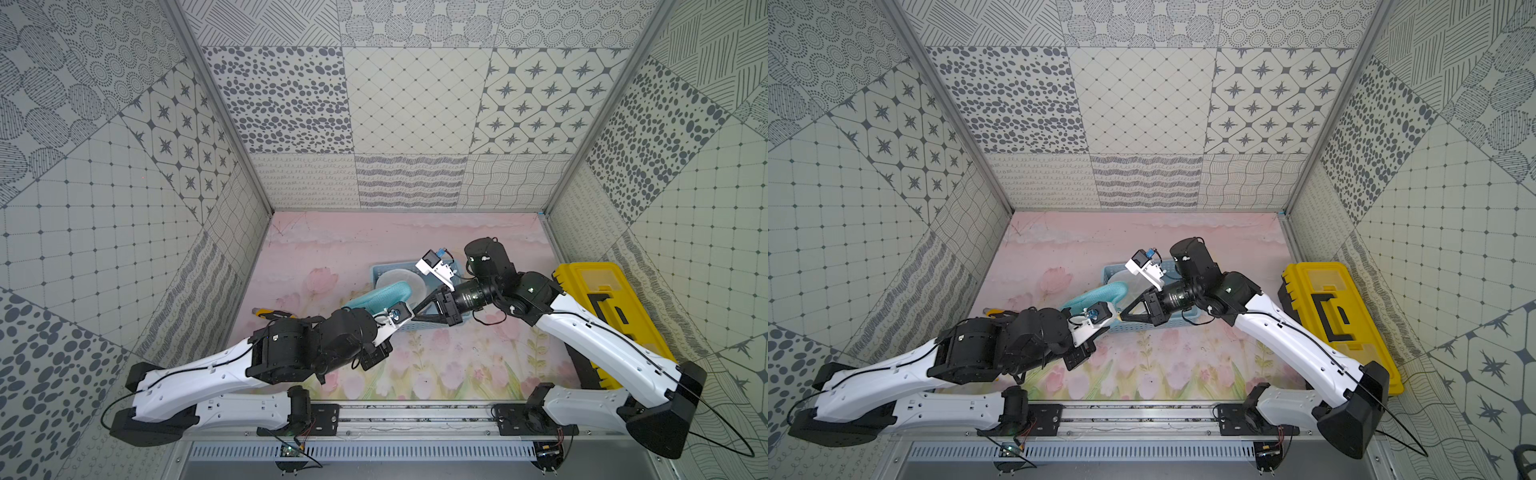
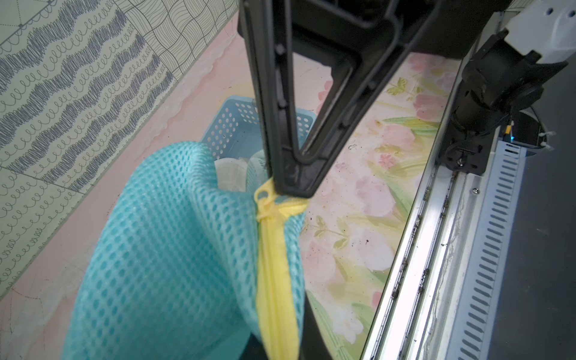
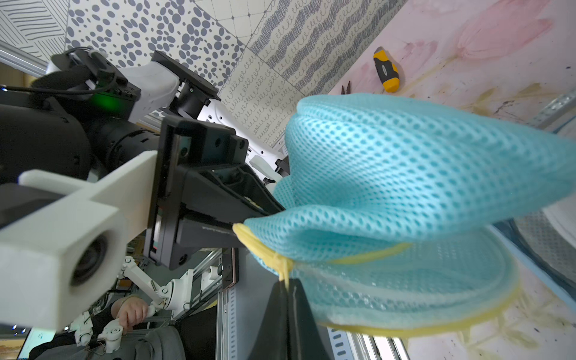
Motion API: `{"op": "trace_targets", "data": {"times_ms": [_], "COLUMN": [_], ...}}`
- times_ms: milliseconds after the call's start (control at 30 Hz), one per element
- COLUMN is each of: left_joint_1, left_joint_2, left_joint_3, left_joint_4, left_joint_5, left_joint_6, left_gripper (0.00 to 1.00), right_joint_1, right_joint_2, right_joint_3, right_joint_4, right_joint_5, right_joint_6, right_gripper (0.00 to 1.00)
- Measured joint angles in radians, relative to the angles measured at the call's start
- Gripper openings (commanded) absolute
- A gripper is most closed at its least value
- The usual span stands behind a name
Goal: Turn the laundry bag inside out
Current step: Zip the zipper on the laundry bag.
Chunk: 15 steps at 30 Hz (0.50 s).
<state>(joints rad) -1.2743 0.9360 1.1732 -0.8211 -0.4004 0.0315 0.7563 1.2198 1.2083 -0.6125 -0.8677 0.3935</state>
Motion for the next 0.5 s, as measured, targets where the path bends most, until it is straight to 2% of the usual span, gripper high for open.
{"op": "trace_targets", "data": {"times_ms": [300,333,500], "left_joint_1": [0.022,0.026,0.033], "left_joint_2": [0.021,0.028,0.046], "left_joint_3": [-0.011,-0.016,-0.087], "left_joint_4": [-0.005,-0.004,0.033], "left_joint_5": [0.055,0.073,0.172], "left_joint_6": [-0.039,-0.052,-0.136], "left_gripper": [0.0,0.05,0.14], "right_joint_1": [-0.074,-0.073,-0.06], "right_joint_2": [-0.021,-0.021,-0.022], "right_joint_3": [-0.049,-0.051,-0.082], "right_joint_4": [-0.05,-0.058,-0.087], "right_joint_5": [0.074,0.079,0.09], "right_joint_6": [0.015,0.015,0.014], "right_gripper": [0.0,0.0,0.0]}}
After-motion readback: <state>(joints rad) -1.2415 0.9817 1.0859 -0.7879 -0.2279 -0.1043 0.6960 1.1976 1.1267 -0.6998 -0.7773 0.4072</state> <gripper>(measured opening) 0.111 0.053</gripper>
